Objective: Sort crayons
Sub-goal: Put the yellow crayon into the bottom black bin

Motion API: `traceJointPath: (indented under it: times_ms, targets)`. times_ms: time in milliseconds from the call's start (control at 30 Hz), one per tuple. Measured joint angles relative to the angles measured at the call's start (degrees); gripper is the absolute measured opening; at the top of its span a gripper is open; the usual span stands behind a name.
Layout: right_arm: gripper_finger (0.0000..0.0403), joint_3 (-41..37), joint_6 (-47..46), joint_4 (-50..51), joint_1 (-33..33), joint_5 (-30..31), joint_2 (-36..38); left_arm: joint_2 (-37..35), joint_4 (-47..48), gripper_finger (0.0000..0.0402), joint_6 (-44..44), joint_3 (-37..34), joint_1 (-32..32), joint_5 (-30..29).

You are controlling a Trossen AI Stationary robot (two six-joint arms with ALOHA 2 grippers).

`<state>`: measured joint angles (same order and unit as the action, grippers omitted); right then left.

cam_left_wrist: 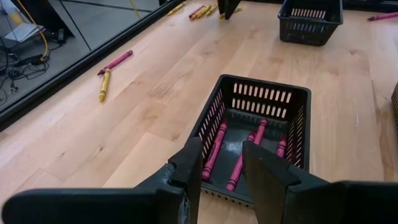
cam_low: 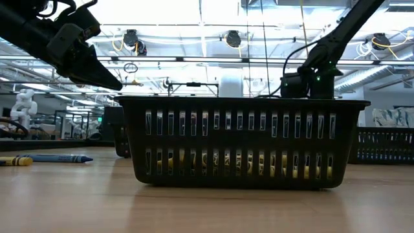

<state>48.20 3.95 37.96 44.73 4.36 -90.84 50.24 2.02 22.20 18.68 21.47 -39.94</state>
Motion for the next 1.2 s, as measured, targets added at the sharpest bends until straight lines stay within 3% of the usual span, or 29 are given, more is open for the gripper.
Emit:
traceJointPath:
  times_ms: [133,400,700,967,1200]
  targets:
    - [0.0112,0.16,1.63,0.04,0.21,-0.05,-1.32,0.0,0.0,0.0114,0.0,0.0,-0.01,0.0]
    - [0.001,0.05,2.43,-0.05,0.16,-0.36,-1.42,0.0,0.0,0.0114,0.0,0.0,-0.01,0.0]
    - [0.0003,-0.24,-1.73,-5.9,-5.33,0.3,6.47,0.0,0.02,0.0114,0.0,0.0,0.0,0.0]
    - [0.0002,-0.22,-10.6,-15.86,-19.02,0.15,15.23,-0.02,0.02,0.0114,0.0,0.0,0.0,0.04]
    - [0.0001,-0.17,-20.56,-35.58,-37.03,0.09,14.93,0.0,0.02,0.0114,-0.04,0.0,0.0,0.02]
